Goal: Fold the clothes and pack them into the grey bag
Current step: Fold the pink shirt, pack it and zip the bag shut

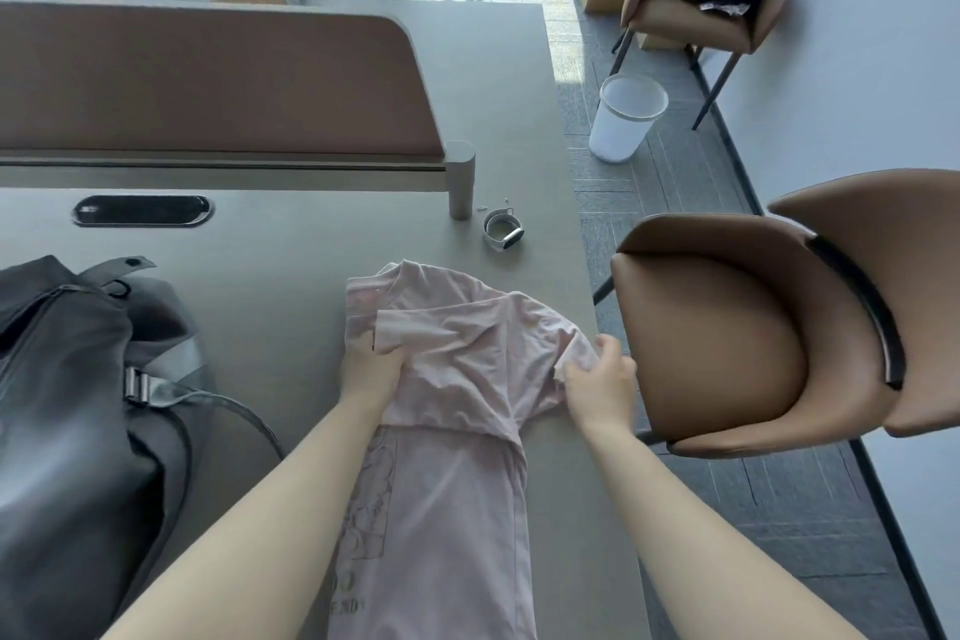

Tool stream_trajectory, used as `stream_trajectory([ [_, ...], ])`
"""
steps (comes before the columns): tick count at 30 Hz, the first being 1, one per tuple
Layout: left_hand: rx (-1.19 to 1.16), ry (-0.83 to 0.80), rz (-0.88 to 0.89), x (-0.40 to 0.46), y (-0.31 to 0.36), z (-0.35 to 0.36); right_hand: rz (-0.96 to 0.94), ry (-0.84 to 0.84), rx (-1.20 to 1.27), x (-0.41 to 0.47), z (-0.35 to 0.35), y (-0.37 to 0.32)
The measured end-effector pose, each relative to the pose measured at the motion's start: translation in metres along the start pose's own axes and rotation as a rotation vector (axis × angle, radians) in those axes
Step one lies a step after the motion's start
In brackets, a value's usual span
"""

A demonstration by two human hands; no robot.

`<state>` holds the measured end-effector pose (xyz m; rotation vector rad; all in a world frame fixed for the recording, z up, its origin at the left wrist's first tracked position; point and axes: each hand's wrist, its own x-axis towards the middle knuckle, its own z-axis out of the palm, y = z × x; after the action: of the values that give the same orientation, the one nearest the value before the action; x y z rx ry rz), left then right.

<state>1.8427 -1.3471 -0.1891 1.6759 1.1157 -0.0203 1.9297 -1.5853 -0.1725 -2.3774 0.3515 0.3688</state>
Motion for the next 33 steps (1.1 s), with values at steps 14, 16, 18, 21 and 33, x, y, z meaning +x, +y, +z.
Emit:
stream_trajectory([
  [14,1.039,-0.289,0.459,-0.001,0.01,0.031,0.147,0.303,0.708,0.036,-0.009,-0.006],
  [16,1.049,-0.247,0.415,-0.001,0.012,0.033,0.087,0.34,0.734,0.037,-0.016,-0.005],
  [18,1.02,-0.178,0.392,-0.004,0.016,0.036,0.075,0.315,0.723,0.038,-0.018,-0.002],
  [21,0.945,-0.135,0.468,-0.007,0.02,0.045,0.226,0.116,0.672,0.038,-0.016,0.016],
  [33,0.908,-0.245,0.836,0.007,0.079,0.13,0.451,-0.031,0.711,0.03,-0.013,0.05],
])
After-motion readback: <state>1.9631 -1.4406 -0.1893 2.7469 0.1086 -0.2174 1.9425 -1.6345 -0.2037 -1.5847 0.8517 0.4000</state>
